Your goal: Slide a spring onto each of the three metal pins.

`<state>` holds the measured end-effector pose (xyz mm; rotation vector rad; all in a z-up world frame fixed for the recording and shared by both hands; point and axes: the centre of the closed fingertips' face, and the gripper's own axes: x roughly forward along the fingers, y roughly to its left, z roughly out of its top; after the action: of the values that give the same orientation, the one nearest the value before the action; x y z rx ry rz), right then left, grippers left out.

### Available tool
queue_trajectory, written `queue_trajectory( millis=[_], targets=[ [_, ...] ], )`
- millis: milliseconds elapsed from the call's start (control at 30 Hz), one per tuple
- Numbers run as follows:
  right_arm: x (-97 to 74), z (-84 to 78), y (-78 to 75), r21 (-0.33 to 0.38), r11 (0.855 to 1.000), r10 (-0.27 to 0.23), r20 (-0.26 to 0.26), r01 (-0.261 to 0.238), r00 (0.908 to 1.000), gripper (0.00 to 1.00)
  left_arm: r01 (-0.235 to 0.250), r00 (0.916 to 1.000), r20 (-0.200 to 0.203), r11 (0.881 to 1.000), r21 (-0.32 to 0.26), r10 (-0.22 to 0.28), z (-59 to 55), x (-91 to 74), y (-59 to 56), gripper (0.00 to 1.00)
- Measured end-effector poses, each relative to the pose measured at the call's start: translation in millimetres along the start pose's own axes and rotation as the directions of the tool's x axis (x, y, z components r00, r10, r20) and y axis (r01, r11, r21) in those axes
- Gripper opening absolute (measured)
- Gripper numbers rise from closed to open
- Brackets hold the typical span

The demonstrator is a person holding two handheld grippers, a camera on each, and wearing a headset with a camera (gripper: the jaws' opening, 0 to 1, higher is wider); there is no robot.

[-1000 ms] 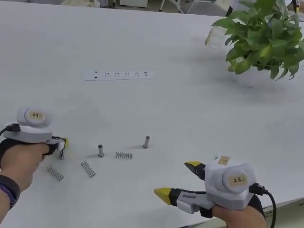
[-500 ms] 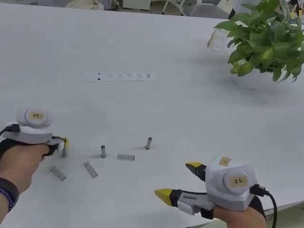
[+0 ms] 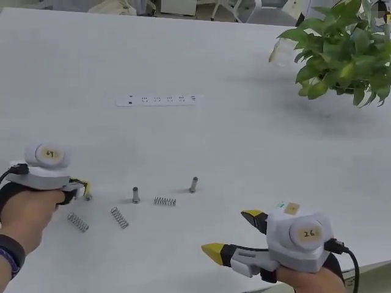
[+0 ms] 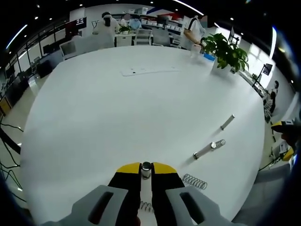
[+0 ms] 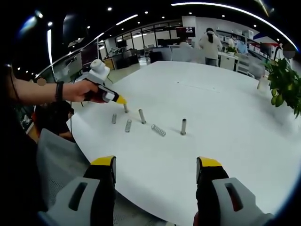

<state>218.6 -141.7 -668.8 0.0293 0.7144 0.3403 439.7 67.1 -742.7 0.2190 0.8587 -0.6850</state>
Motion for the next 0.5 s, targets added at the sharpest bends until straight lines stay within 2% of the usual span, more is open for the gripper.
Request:
queue_trajectory(
  millis=[500],
  targets=[
    [-2.7, -2.8, -0.6, 0.008, 1.0, -0.004, 0.007, 0.004, 1.0, 0.68, -0.008, 0.9999, -0.009, 0.999, 0.05, 0.008, -10.8, -10.9, -3.8, 0.0]
  ],
)
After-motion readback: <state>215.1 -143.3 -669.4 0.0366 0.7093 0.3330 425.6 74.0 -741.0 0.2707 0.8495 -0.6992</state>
